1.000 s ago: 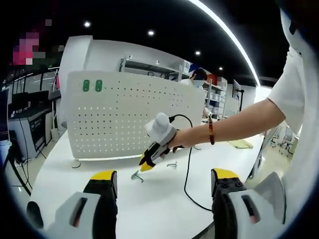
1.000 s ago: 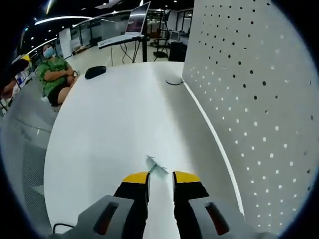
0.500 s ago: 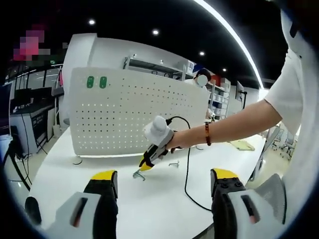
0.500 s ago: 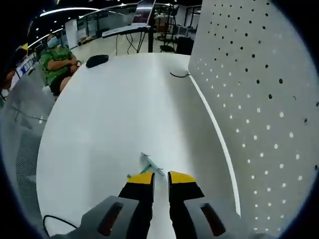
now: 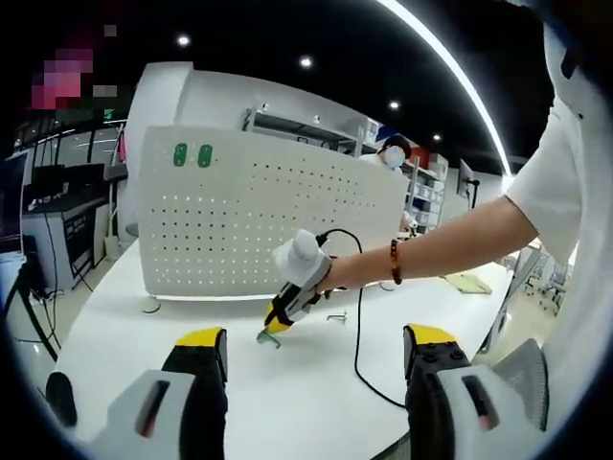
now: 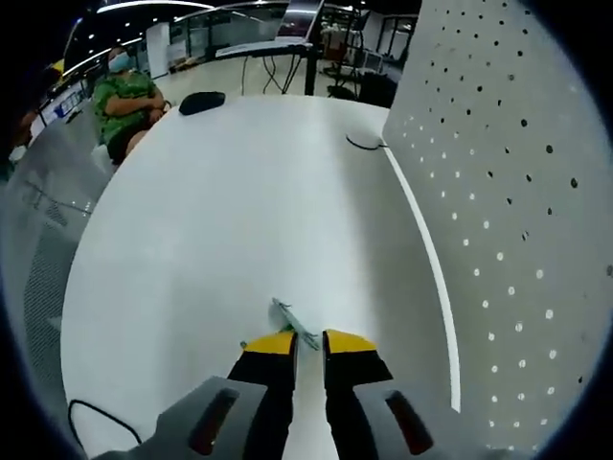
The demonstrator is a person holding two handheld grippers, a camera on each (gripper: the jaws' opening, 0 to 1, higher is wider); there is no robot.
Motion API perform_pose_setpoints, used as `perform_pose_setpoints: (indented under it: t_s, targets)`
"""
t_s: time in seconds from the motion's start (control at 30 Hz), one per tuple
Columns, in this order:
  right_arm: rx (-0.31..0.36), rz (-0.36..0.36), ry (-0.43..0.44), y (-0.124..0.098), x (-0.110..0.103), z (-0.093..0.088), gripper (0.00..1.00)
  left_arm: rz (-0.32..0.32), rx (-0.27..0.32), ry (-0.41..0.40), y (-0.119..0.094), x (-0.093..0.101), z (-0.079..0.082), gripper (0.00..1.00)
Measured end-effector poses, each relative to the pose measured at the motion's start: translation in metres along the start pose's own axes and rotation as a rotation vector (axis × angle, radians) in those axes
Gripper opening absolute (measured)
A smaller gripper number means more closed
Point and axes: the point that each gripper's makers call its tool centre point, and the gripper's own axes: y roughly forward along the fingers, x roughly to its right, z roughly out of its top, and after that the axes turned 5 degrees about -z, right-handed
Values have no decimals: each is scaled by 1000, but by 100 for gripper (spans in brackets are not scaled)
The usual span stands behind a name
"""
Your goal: Insert the hook assembly into the mounting plate slot until the hook locks in place.
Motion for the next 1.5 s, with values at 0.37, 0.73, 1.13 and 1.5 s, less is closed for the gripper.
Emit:
perform_pose_setpoints:
  t_s: [0.37,0.73,1.13,1.5]
  targets:
    - [-1,10,29,-2,-9,-6,3,-1,-8,-3,2,1,-3,76]
    - [63,-67,132,-20,-6,-1,2,-10,13,-4,2,4,3,75]
    - [152,-146,201,-46,-4,15,0,-27,29,12,-1,8,12,75]
    - [223,-204,282,-72,-15,23,0,-45,57,6,-6,14,19,74]
